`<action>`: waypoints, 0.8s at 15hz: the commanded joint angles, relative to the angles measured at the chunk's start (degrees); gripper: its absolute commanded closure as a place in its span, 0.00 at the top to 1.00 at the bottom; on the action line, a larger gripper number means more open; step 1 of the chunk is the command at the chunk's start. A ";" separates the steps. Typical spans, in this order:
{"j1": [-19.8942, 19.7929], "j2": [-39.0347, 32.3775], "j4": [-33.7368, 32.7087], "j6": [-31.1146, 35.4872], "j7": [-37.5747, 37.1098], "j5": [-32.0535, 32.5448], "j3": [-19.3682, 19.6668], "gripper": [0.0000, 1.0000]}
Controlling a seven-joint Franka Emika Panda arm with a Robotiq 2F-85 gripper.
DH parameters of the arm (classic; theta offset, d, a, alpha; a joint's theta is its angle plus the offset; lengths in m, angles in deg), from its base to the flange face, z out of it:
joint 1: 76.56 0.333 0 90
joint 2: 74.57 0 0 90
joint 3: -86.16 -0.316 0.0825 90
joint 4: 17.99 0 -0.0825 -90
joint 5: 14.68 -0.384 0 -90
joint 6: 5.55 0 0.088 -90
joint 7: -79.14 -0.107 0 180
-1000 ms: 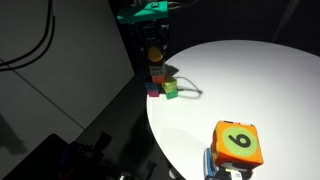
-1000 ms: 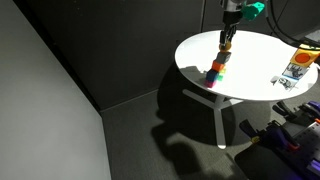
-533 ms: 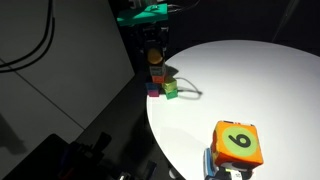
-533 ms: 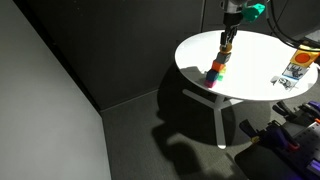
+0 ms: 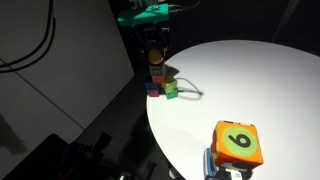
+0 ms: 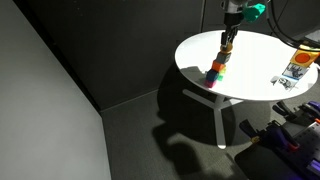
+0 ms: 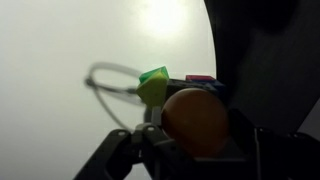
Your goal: Pick up the yellow round toy and put it on the gray block
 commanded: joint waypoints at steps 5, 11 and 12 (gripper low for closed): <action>-0.44 0.63 0.45 -0.97 -0.39 0.93 0.10 0.42; -0.58 0.70 0.67 -1.03 -0.31 0.72 0.06 0.91; -0.60 0.71 0.69 -1.03 -0.32 0.69 0.05 0.93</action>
